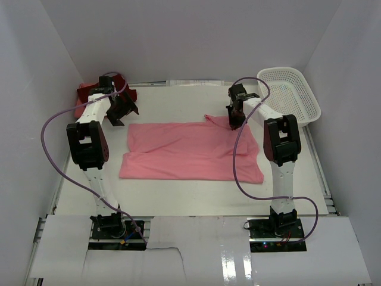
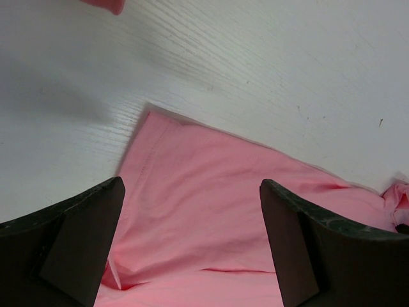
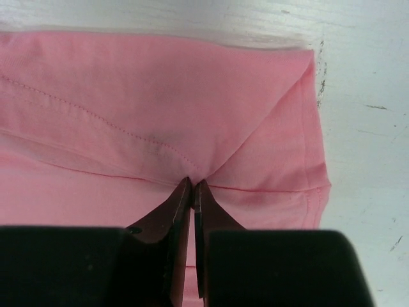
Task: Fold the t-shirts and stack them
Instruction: Grap the side of the flattened tshirt furthest away from the robot with both arms
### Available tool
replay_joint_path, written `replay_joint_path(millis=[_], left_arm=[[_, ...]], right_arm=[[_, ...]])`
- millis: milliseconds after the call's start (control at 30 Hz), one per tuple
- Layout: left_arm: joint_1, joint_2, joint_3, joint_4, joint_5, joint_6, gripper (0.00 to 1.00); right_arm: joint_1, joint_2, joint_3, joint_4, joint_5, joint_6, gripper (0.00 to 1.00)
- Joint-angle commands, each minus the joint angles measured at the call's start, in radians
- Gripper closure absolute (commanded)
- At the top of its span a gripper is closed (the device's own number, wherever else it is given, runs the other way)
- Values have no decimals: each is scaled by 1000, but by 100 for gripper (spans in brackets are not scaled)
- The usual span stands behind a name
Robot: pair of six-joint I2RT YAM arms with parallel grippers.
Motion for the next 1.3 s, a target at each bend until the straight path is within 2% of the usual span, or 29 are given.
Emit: replay_joint_path(millis=[0, 100, 133, 167, 200, 367, 400, 467, 533, 567, 800, 1133, 1267], left_arm=[[6, -17, 17, 6, -3, 12, 2], [6, -5, 19, 6, -3, 14, 2], [6, -3, 20, 4, -1, 15, 2], [6, 0, 22, 6, 0, 17, 2], [6, 0, 23, 4, 0, 15, 2], [6, -3, 20, 6, 3, 17, 2], [6, -5, 17, 6, 2, 17, 2], [6, -6, 14, 6, 0, 17, 2], [6, -8, 11, 6, -3, 18, 2], [6, -8, 10, 7, -1, 18, 2], [6, 9, 19, 7, -4, 20, 2], [4, 149, 114, -17, 34, 18, 2], [4, 178, 129, -22, -35, 20, 10]], right_arm=[[-9, 10, 39, 7, 7, -7, 92], [-9, 0, 58, 4, 1, -17, 90], [-9, -2, 72, -2, 7, -21, 86], [-9, -2, 80, -8, 8, -23, 78], [-9, -2, 89, -20, 15, -24, 76], [-7, 7, 91, -24, 9, -26, 72], [-9, 10, 91, -25, 5, -26, 73], [-9, 16, 89, -24, -2, -21, 82], [-9, 19, 86, -22, -4, -21, 86], [-9, 21, 85, -21, -4, -20, 92], [-9, 16, 129, -7, -13, -27, 92], [-16, -56, 201, -19, -31, -20, 92], [-18, -68, 186, -14, -41, -26, 92]])
